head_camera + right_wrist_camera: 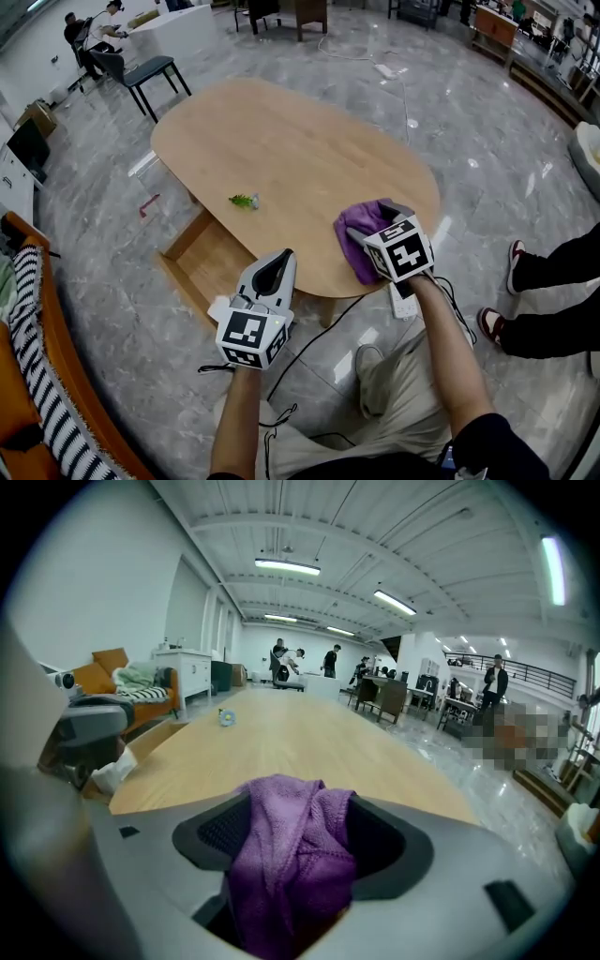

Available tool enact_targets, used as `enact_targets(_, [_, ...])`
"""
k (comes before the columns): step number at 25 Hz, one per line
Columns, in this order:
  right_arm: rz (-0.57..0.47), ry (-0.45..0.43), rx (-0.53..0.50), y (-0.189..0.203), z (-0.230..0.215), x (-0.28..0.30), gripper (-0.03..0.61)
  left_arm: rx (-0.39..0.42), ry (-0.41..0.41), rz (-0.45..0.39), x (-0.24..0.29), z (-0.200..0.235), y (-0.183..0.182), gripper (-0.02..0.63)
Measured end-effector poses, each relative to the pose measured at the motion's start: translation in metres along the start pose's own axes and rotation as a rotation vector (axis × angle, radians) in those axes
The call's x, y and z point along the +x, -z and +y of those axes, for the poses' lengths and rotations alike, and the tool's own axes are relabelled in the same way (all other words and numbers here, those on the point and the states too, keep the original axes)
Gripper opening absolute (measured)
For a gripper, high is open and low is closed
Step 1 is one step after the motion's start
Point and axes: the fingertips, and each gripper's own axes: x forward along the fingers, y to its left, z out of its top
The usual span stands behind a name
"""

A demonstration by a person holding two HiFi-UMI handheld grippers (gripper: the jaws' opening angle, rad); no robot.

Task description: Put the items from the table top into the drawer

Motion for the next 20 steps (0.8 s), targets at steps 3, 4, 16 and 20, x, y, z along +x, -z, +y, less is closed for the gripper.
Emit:
enact_targets(3, [0.01, 0.0, -0.001, 0.0007, 0.0014, 0.0011, 0.332, 0.001, 0.003, 0.003, 0.0008, -0.0019, 0.0021, 0.003])
enact_targets(4, [0.013, 0.0, -0.003, 0.0007, 0.002, 0.0013, 0.318, 0.001, 0.004, 0.003, 0.0006, -0.0023, 0.0027, 0.003])
enact_targets(16, [0.041, -0.009, -0.032, 0.001, 0.0087, -0.0006, 0.111, 0.001, -0.002, 0.003, -0.0005, -0.0001, 0.0051, 0.003])
enact_targets(20, [0.046, -0.004, -0.036, -0.0003, 0.0096, -0.0028, 0.097, 0.0, -0.004, 0.002, -0.0033, 0.0, 0.0027, 0.003])
